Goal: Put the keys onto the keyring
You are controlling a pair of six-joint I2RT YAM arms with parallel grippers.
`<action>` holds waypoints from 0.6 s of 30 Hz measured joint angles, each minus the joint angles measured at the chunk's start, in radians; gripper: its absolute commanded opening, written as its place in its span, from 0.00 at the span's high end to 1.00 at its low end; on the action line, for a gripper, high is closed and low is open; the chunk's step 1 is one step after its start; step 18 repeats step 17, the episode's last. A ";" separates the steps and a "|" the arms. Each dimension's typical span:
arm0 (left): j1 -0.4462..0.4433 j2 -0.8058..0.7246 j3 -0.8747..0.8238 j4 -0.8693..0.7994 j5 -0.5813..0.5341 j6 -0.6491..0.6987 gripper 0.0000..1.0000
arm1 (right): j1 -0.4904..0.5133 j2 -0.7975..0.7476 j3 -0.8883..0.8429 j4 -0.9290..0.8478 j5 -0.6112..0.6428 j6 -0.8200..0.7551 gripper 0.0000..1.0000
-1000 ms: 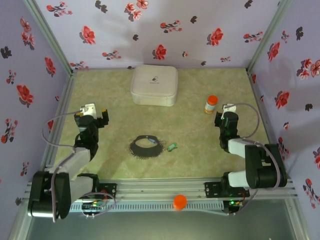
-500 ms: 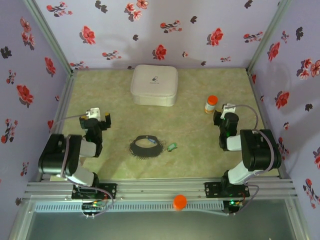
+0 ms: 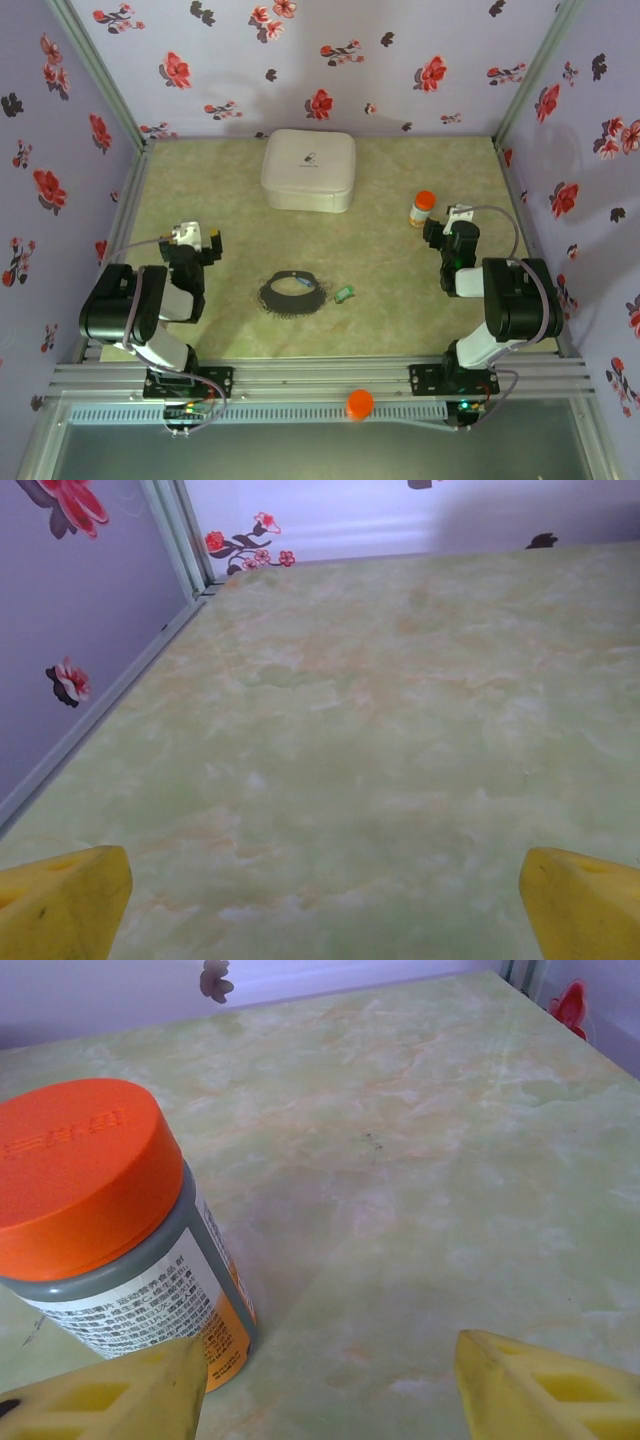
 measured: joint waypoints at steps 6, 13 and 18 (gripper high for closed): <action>0.000 0.000 -0.003 0.039 0.077 0.025 0.00 | 0.000 0.000 0.000 -0.010 -0.001 0.000 0.28; 0.000 0.000 -0.004 0.037 0.150 0.056 0.00 | 0.000 0.000 0.000 -0.013 -0.001 0.000 0.27; 0.000 0.000 0.018 0.002 0.150 0.056 0.00 | 0.000 0.000 0.000 -0.013 -0.001 0.000 0.26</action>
